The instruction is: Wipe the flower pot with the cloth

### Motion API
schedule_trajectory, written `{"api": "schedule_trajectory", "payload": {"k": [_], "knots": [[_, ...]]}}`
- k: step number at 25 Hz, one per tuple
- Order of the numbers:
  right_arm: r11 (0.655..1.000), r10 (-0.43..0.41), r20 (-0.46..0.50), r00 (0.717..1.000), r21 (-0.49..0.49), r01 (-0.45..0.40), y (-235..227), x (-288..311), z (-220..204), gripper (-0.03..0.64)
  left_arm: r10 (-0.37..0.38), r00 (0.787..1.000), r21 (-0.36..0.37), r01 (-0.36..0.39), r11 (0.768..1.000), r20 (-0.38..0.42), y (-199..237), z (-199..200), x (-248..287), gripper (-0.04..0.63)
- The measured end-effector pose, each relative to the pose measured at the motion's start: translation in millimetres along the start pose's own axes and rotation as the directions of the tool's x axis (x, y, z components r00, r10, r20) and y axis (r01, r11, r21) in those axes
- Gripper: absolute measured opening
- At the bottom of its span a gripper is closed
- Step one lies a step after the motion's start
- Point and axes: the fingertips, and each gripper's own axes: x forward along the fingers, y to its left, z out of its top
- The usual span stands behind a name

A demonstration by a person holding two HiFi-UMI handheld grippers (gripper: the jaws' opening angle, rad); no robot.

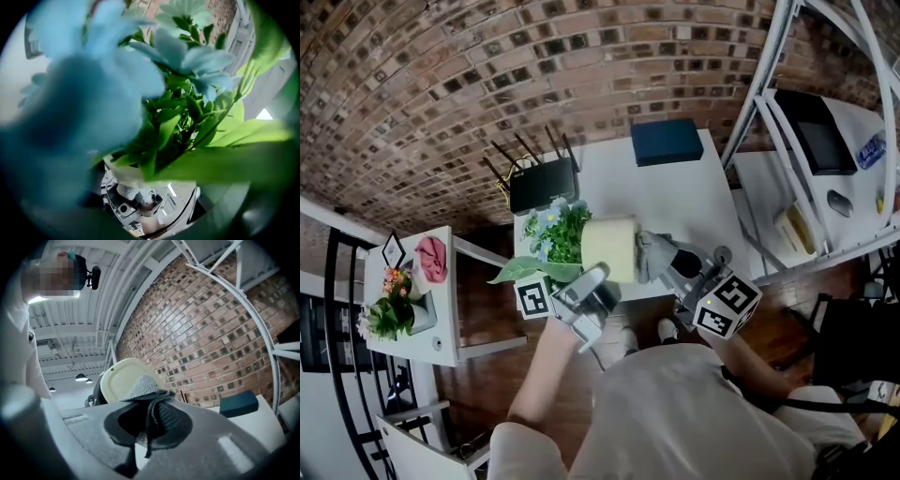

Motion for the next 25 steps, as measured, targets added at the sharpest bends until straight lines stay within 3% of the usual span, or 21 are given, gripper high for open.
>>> {"api": "schedule_trajectory", "payload": {"k": [3, 6, 8, 10, 13, 14, 16, 17, 18, 21, 22, 23, 25], "knots": [[0.998, -0.048, -0.065, 0.997, 0.024, 0.050, -18, -3, -29, 0.002, 0.112, 0.994, 0.079, -0.112, 0.991, -0.005, 21, 4, -11, 0.606], [0.993, -0.118, -0.131, 0.984, 0.014, 0.121, -32, -9, -55, 0.002, 0.257, 0.966, 0.151, -0.257, 0.955, 0.018, 55, 14, -32, 0.606], [0.989, -0.144, -0.158, 0.977, 0.018, 0.149, -37, -13, -66, 0.002, 0.358, 0.932, 0.177, -0.363, 0.915, 0.058, 84, 23, -54, 0.606], [0.985, -0.163, -0.184, 0.969, 0.021, 0.170, -39, -19, -76, 0.002, 0.466, 0.880, 0.228, -0.475, 0.850, 0.095, 120, 33, -82, 0.604], [0.979, -0.192, -0.221, 0.956, 0.022, 0.201, -43, -28, -91, 0.002, 0.621, 0.771, 0.327, -0.629, 0.705, 0.144, 170, 47, -123, 0.604], [0.977, -0.201, -0.231, 0.952, 0.022, 0.212, -43, -31, -95, 0.002, 0.675, 0.720, 0.359, -0.681, 0.639, 0.164, 184, 53, -137, 0.604], [0.973, -0.219, -0.251, 0.943, 0.020, 0.231, -44, -36, -104, 0.002, 0.773, 0.596, 0.433, -0.769, 0.471, 0.219, 209, 66, -164, 0.604], [0.971, -0.227, -0.260, 0.939, 0.017, 0.239, -44, -38, -108, 0.002, 0.804, 0.542, 0.456, -0.796, 0.398, 0.244, 221, 71, -175, 0.604], [0.969, -0.234, -0.271, 0.934, 0.014, 0.246, -43, -41, -113, 0.002, 0.825, 0.501, 0.460, -0.816, 0.350, 0.261, 234, 73, -186, 0.604], [0.964, -0.247, -0.306, 0.920, 0.018, 0.265, -35, -48, -130, 0.002, 0.861, 0.408, 0.421, -0.868, 0.262, 0.305, 273, 75, -215, 0.603], [0.963, -0.249, -0.317, 0.915, 0.019, 0.269, -32, -50, -135, 0.002, 0.869, 0.370, 0.428, -0.878, 0.212, 0.328, 283, 78, -222, 0.601], [0.962, -0.251, -0.327, 0.911, 0.019, 0.272, -30, -51, -140, 0.002, 0.874, 0.328, 0.455, -0.879, 0.143, 0.358, 292, 82, -227, 0.602], [0.964, -0.246, -0.346, 0.905, 0.009, 0.266, -25, -54, -148, 0.002, 0.864, 0.255, 0.556, -0.830, -0.034, 0.434, 305, 89, -233, 0.600]]}}
